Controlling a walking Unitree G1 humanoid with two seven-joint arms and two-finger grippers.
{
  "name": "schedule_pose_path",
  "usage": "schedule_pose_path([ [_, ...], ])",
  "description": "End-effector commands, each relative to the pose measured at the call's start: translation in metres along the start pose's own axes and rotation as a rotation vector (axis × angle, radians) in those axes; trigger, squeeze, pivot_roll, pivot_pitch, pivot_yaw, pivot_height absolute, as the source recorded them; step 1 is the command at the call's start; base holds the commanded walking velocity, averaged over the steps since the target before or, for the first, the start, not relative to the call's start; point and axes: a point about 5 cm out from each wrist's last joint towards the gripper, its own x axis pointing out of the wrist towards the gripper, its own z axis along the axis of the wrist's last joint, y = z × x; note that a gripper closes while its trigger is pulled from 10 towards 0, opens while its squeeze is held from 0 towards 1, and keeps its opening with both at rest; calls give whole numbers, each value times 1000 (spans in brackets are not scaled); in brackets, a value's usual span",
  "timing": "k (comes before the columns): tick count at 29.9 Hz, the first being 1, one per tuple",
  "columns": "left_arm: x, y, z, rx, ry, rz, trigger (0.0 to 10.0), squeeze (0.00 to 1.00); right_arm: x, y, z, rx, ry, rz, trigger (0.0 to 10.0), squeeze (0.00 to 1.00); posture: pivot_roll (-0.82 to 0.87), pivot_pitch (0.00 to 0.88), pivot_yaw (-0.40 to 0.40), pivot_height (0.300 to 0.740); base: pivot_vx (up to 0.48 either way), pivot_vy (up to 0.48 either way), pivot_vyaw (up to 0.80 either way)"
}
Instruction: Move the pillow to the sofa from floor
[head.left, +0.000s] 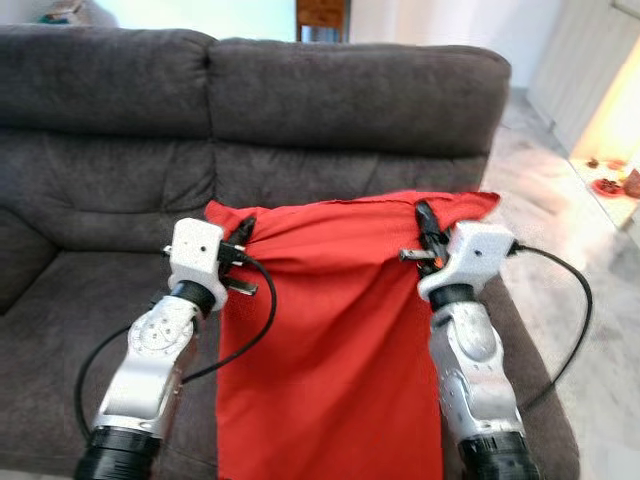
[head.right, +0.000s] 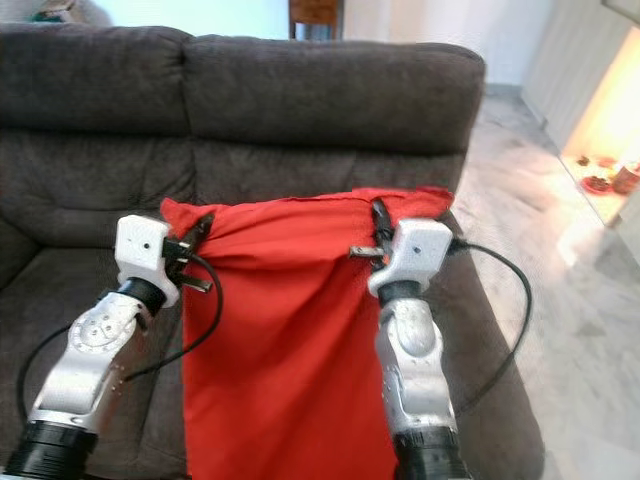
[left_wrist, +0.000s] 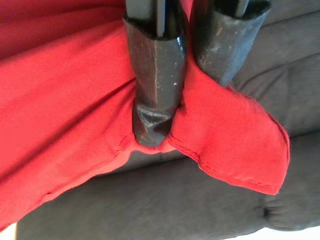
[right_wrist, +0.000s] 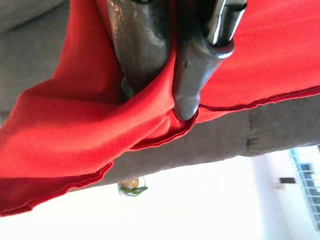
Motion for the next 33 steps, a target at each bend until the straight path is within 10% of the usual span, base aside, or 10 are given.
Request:
schedule_pose_path([
  [1, -11, 27, -4, 7, 28, 109, 10000, 0, -1, -32, 19, 1, -97, -110, 10000, 0, 97, 84, 26, 740, 0, 0, 0],
  [13, -19, 21, -23, 27, 125, 104, 10000, 0, -18, -34, -31, -15, 148, -86, 10000, 0, 104, 98, 22, 740, 0, 0, 0],
  [33, 23, 24, -6, 23, 71, 96, 10000, 0, 10, -56, -10, -47, 79, -178, 10000, 0, 103, 106, 37, 740, 0, 0, 0],
])
